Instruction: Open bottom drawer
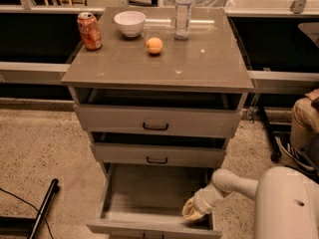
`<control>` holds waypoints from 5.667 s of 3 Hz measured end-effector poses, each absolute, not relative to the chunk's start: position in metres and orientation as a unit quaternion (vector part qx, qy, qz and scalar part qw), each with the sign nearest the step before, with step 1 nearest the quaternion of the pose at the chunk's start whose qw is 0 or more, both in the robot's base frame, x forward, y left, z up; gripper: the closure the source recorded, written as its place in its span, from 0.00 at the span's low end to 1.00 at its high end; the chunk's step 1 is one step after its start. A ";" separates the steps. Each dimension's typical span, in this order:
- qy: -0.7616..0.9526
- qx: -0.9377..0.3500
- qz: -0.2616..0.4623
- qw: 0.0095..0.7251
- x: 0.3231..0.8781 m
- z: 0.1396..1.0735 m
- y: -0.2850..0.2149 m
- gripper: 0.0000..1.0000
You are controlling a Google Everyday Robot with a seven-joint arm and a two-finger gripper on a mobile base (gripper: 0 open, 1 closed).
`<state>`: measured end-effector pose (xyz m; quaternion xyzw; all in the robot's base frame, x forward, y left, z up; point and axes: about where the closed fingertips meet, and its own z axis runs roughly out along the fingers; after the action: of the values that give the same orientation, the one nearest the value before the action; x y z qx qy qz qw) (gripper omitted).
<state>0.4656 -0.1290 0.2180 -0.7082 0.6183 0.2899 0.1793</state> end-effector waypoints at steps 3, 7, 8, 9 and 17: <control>0.650 -0.707 0.196 0.197 0.477 0.158 -0.105 1.00; 0.662 -0.681 0.273 0.154 0.443 0.153 -0.107 1.00; 0.662 -0.681 0.273 0.154 0.444 0.153 -0.107 1.00; 0.668 -0.664 0.303 0.144 0.433 0.154 -0.109 1.00; 0.683 -0.629 0.272 0.253 0.470 0.216 -0.130 0.57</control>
Offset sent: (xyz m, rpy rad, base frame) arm 0.0219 0.0260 -0.0756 -0.1440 -0.2146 -0.1447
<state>0.4703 -0.1301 0.2162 -0.6291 0.6830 0.2719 0.2527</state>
